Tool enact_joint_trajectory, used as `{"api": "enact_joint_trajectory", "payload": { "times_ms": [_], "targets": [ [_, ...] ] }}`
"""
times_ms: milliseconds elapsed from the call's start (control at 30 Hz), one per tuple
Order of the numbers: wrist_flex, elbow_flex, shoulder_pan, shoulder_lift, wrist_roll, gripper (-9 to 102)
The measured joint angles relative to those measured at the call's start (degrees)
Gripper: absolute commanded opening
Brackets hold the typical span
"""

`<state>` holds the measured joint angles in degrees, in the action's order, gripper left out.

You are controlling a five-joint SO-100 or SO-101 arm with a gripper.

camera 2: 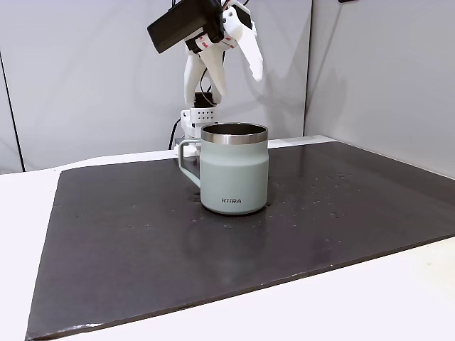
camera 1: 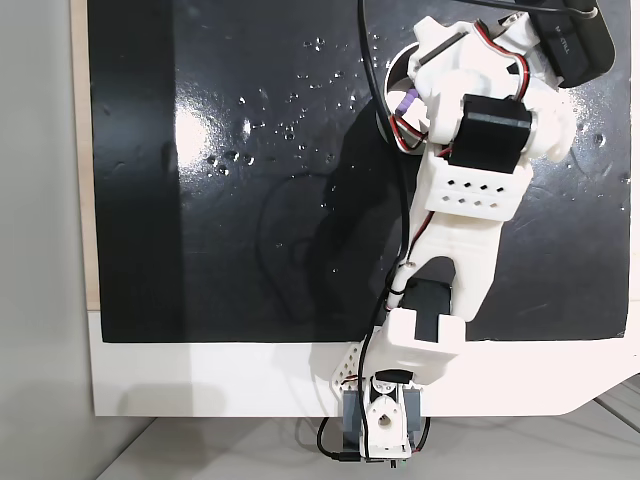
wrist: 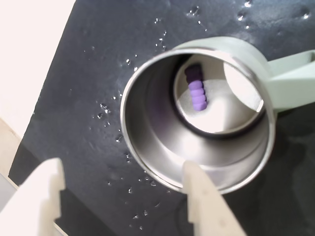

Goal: Grasp a pengrip and put it in the cup.

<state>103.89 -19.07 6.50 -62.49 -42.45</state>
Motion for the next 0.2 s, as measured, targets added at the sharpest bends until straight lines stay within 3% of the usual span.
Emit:
{"api": "enact_joint_trajectory", "payload": {
  "times_ms": [200],
  "targets": [
    [0.0, 0.0, 0.0, 0.0, 0.0, 29]
  ]
}}
